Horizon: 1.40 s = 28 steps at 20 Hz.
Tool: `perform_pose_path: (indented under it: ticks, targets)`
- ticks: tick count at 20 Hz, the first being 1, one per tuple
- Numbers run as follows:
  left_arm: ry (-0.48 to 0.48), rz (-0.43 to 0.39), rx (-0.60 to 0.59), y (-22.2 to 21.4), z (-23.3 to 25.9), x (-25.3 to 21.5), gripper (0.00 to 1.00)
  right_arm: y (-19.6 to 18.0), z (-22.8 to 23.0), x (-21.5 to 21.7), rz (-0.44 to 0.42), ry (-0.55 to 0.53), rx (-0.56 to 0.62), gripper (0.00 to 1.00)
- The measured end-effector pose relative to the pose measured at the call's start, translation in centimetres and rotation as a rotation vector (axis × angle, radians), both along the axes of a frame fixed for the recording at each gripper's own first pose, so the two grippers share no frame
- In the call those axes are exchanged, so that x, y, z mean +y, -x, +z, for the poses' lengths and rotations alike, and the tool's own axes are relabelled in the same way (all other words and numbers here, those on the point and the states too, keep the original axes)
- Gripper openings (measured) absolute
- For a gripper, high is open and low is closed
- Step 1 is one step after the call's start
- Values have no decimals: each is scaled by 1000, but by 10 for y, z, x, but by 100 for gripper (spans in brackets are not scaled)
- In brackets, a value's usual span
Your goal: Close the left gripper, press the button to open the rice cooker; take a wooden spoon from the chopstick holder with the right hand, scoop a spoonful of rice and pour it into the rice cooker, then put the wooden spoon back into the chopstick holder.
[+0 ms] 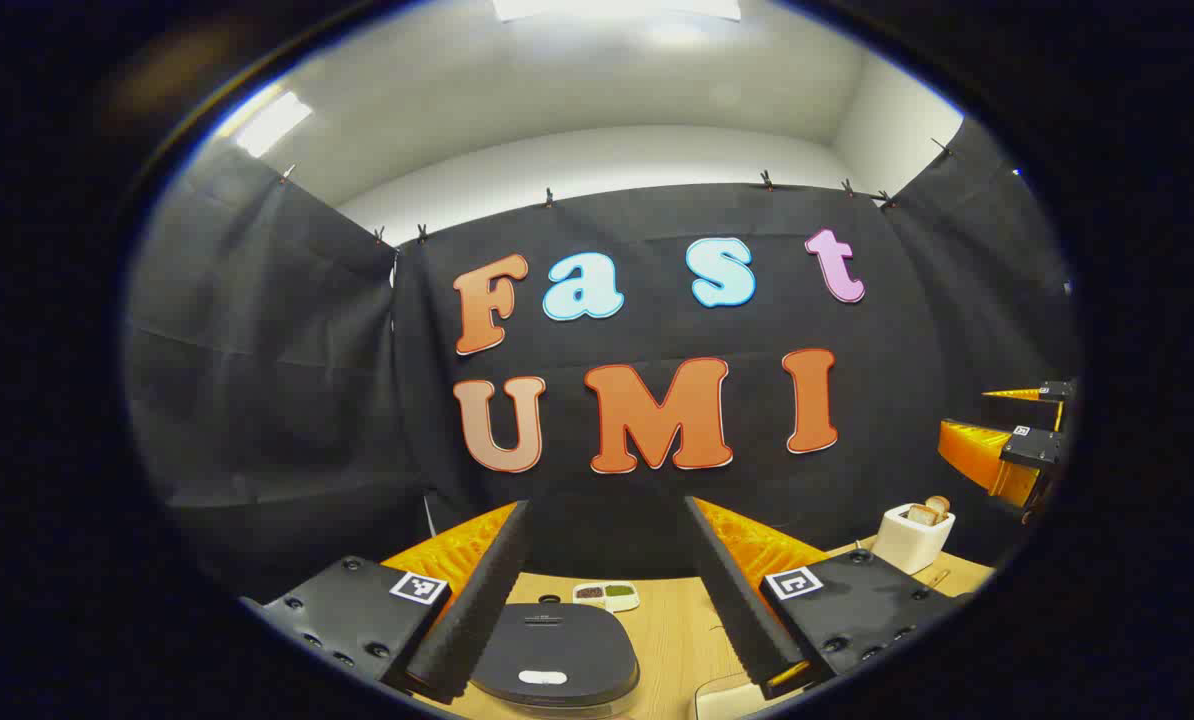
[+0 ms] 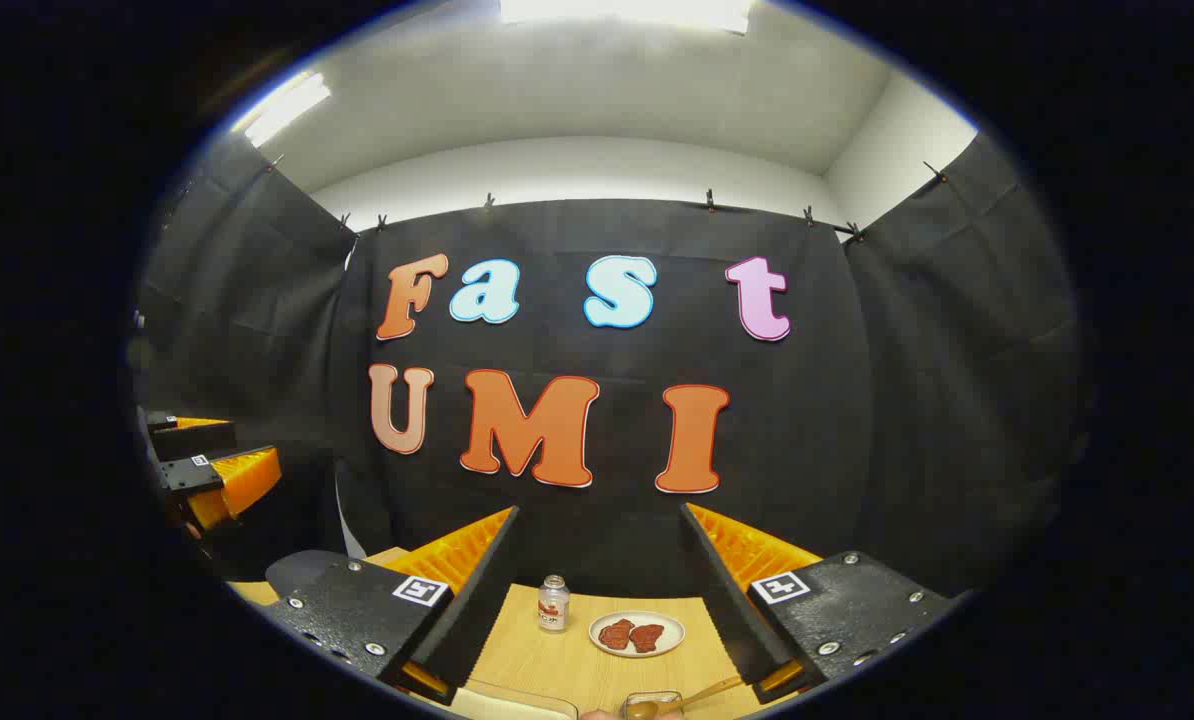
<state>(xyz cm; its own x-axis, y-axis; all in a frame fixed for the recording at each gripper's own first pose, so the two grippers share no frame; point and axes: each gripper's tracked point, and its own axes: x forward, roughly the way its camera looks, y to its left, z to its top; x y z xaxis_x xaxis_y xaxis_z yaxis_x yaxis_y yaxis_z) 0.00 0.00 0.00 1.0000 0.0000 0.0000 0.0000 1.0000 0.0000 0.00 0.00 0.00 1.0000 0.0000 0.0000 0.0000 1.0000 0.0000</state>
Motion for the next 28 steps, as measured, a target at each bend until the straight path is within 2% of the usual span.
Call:
perform_pose_path:
  ticks: [7, 9, 12, 13, 14, 17, 18, 20, 21, 22, 23, 24, 28]
  targets:
    - [3, -5, 17, -3, -11, 10, 94, -6, -8, 3, -14, -8, 42, 96]
    - [0, 6, 18, -2, -11, 14, 99, -6, -10, 0, -15, -16, 41, 96]
    - [-9, 23, 25, -5, -13, 19, 96, -6, -8, -2, -25, -13, 34, 94]
    - [-10, 25, 26, -6, -12, 18, 99, -6, -7, -3, -27, -12, 30, 94]
    - [-13, 27, 26, -6, -13, 19, 99, -10, -6, -6, -34, -11, 28, 96]
    - [-21, 33, 21, -11, -7, 19, 99, -16, -3, -16, -52, 4, 13, 94]
    - [-23, 32, 20, -12, -7, 19, 95, -17, -4, -21, -64, 14, 10, 94]
    - [-31, 29, 27, -16, -8, 18, 99, -18, -7, -29, -77, 23, 17, 94]
    - [-35, 34, 28, -17, -8, 20, 93, -17, -9, -33, -84, 26, 22, 94]
    - [-37, 42, 31, -20, -8, 24, 93, -17, -11, -36, -88, 32, 29, 96]
    - [-38, 56, 40, -23, -10, 29, 93, -17, -14, -42, -98, 41, 34, 94]
    - [-31, 62, 51, -24, -13, 33, 93, -16, -16, -47, -107, 49, 41, 97]
    - [12, 94, 105, -31, -25, 52, 93, -15, -26, -61, -137, 62, 71, 94]
